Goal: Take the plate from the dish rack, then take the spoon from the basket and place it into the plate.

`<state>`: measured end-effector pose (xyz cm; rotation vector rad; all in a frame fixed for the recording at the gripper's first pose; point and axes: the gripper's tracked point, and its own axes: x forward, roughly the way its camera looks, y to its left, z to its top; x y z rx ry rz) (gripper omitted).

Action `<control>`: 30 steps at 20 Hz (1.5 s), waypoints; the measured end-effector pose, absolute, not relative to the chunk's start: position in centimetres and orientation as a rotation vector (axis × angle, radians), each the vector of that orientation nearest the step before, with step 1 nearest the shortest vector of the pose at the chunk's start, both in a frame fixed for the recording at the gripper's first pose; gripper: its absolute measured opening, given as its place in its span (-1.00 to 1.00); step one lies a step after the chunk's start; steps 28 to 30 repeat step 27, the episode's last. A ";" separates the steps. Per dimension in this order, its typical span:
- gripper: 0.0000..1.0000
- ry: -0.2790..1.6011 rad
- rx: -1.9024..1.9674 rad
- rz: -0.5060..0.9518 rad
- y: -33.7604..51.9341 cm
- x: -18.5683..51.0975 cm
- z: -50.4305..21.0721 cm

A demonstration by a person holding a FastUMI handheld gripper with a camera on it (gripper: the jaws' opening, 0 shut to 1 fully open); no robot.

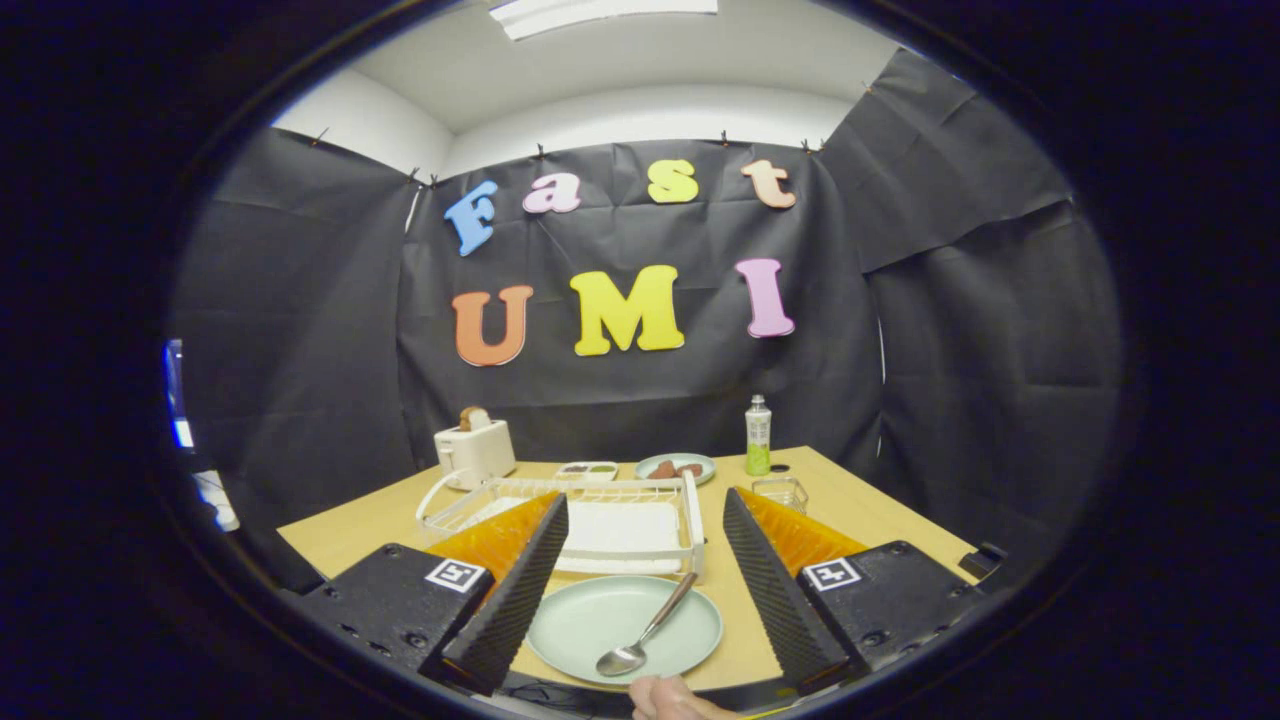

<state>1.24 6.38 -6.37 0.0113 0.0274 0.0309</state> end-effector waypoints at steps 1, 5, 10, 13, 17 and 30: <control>1.00 0.028 0.006 0.021 6.2 1.2 -5.8; 1.00 -0.007 -0.026 -0.015 5.5 0.4 -3.0; 1.00 -0.015 -0.009 0.001 5.8 -0.3 -0.3; 1.00 -0.016 -0.002 -0.011 5.3 -0.4 0.7; 1.00 -0.022 -0.017 -0.027 5.2 -0.6 1.2; 1.00 0.023 -0.010 -0.036 4.7 0.0 -0.3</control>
